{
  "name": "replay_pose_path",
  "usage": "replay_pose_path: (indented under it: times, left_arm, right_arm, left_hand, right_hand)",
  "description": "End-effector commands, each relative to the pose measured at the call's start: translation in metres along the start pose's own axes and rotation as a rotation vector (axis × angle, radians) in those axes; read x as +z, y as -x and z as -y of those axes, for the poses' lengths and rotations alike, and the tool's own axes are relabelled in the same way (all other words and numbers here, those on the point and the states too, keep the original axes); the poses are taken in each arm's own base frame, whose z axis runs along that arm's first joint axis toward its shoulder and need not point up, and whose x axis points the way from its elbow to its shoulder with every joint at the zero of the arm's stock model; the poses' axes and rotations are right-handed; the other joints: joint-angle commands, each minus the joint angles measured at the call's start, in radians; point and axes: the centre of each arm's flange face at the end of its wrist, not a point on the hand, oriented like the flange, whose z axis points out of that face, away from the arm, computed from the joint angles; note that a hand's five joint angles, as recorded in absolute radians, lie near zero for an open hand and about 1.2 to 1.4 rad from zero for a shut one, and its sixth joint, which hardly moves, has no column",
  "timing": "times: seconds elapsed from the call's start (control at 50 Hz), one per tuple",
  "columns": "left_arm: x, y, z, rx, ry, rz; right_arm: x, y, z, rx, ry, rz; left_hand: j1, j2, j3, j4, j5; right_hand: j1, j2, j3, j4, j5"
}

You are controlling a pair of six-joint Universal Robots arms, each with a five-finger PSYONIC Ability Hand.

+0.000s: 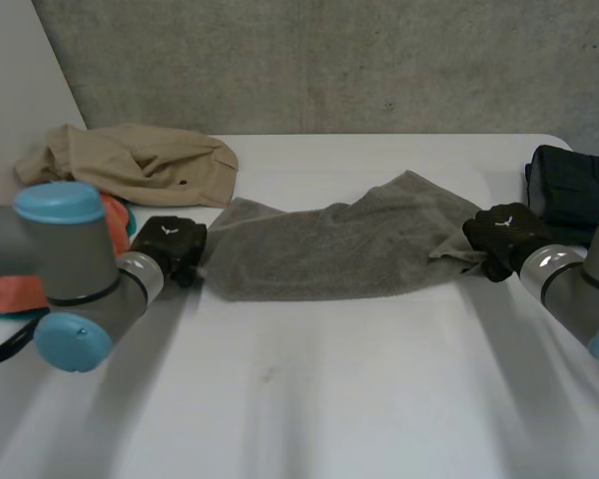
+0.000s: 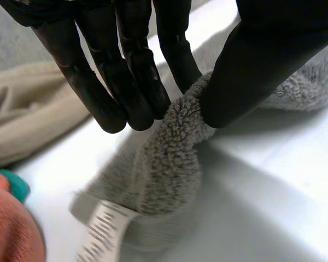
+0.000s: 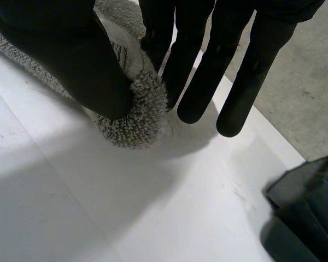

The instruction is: Fold the laundry.

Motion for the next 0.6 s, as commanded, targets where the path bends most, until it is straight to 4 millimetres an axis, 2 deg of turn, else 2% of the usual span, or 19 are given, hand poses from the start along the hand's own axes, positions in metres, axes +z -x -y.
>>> replay_pose_path:
  times: [0.02,0.06,0.12,0.14,0.2,0.26,0.36,0.38,0.44,0.46,0.52,0.54,0.6]
  left_arm:
    - [-0.049,0.009,0.056,-0.034,-0.155,-0.019]
    - [-0.069,0.011,0.080,-0.058,-0.235,-0.025]
    - [-0.086,0.013,0.101,-0.082,-0.312,-0.036]
    - [-0.092,0.015,0.111,-0.102,-0.348,-0.045]
    - [-0.094,0.017,0.121,-0.132,-0.380,-0.053]
    - [-0.088,0.024,0.129,-0.163,-0.396,-0.040]
    - [-0.050,0.033,0.119,-0.175,-0.338,-0.015]
    - [-0.034,0.031,0.109,-0.176,-0.294,-0.016]
    - [-0.009,0.027,0.093,-0.169,-0.231,-0.011]
    - [0.008,0.025,0.082,-0.156,-0.196,0.000]
    - [0.031,0.018,0.060,-0.119,-0.141,0.010]
    - [0.046,0.014,0.046,-0.084,-0.117,0.019]
    - [0.065,0.012,0.034,-0.021,-0.116,0.047]
  right_arm:
    - [-0.038,-0.025,0.030,0.041,0.040,-0.037]
    - [-0.052,-0.036,0.046,0.059,0.014,-0.055]
    - [-0.062,-0.048,0.063,0.078,-0.040,-0.079]
    - [-0.068,-0.055,0.076,0.096,-0.086,-0.098]
    - [-0.073,-0.064,0.091,0.143,-0.142,-0.123]
    - [-0.075,-0.072,0.106,0.218,-0.201,-0.145]
    - [-0.062,-0.075,0.107,0.303,-0.224,-0.157]
    - [-0.052,-0.075,0.103,0.317,-0.223,-0.172]
    - [-0.037,-0.074,0.095,0.323,-0.207,-0.203]
    - [-0.027,-0.069,0.089,0.317,-0.194,-0.215]
    - [-0.013,-0.058,0.080,0.302,-0.168,-0.225]
    - [-0.005,-0.053,0.074,0.284,-0.157,-0.235]
    - [0.008,-0.046,0.068,0.257,-0.153,-0.253]
  left_hand:
    - [0.243,0.202,0.210,0.203,0.237]
    - [0.243,0.202,0.210,0.203,0.237]
    - [0.243,0.202,0.210,0.203,0.237]
    - [0.243,0.202,0.210,0.203,0.237]
    - [0.243,0.202,0.210,0.203,0.237]
    - [0.243,0.202,0.210,0.203,0.237]
    - [0.243,0.202,0.210,0.203,0.237]
    - [0.243,0.202,0.210,0.203,0.237]
    - [0.243,0.202,0.210,0.203,0.237]
    - [0.243,0.202,0.210,0.203,0.237]
    - [0.243,0.202,0.210,0.203,0.237]
    - [0.243,0.202,0.210,0.203,0.237]
    - [0.243,0.202,0.210,0.203,0.237]
  right_hand:
    - [0.267,0.215,0.207,0.199,0.242]
    - [0.267,0.215,0.207,0.199,0.242]
    - [0.267,0.215,0.207,0.199,0.242]
    - [0.267,0.215,0.207,0.199,0.242]
    - [0.267,0.215,0.207,0.199,0.242]
    - [0.267,0.215,0.207,0.199,0.242]
    - [0.267,0.215,0.207,0.199,0.242]
    - [0.267,0.215,0.207,0.199,0.242]
    - [0.267,0.215,0.207,0.199,0.242]
    - [0.267,0.215,0.207,0.199,0.242]
    - [0.267,0.215,0.207,0.199,0.242]
    - [0.267,0.215,0.207,0.199,0.242]
    - [0.267,0.215,0.207,0.199,0.242]
